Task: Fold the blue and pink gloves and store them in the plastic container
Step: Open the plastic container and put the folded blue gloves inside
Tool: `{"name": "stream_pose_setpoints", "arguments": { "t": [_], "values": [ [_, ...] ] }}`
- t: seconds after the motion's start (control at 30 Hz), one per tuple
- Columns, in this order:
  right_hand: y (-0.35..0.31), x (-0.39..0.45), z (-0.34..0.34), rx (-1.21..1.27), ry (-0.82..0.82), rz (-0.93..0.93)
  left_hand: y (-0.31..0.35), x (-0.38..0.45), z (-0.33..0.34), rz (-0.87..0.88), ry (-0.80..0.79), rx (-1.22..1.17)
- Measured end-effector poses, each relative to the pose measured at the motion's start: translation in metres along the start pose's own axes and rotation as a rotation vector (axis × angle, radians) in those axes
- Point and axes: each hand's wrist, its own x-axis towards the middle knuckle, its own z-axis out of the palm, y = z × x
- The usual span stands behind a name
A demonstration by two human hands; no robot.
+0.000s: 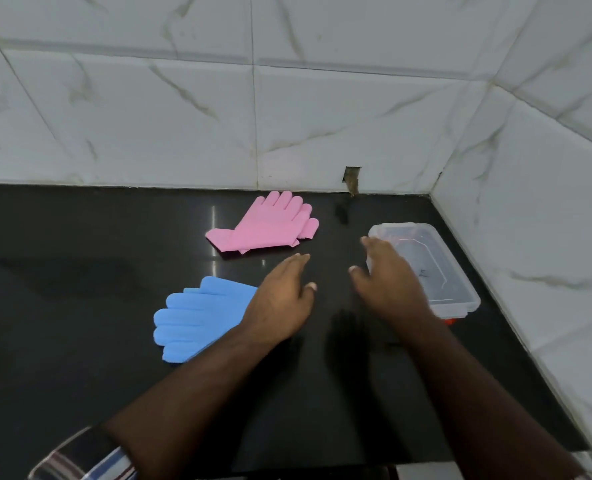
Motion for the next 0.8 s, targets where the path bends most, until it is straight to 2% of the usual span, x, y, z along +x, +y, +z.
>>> {"name": "stream_pose_setpoints", "arguments": {
  "t": [0.13,0.27,0.43,0.63,0.8],
  "values": [
    [0.065,0.015,-0.035,-0.035,0.059,0.224,0.044,0.017,0.025,0.048,-0.070,-0.050],
    [0.096,0.017,-0.050,0.036,-0.012,0.361,0.069,0.027,0.041,-0.010,-0.136,-0.078],
    [0.085,0.014,-0.038,0.120,-0.023,0.275,0.065,0.035,0.036,-0.149,-0.063,-0.168],
    [0.058,0.016,-0.021,0.420,0.038,0.242,0.026,0.026,0.004,-0.328,0.199,-0.324],
    [0.031,0.033,0.005,0.500,-0.036,0.210,0.011,0.015,-0.008,-0.455,0.243,-0.362]
  ]
}}
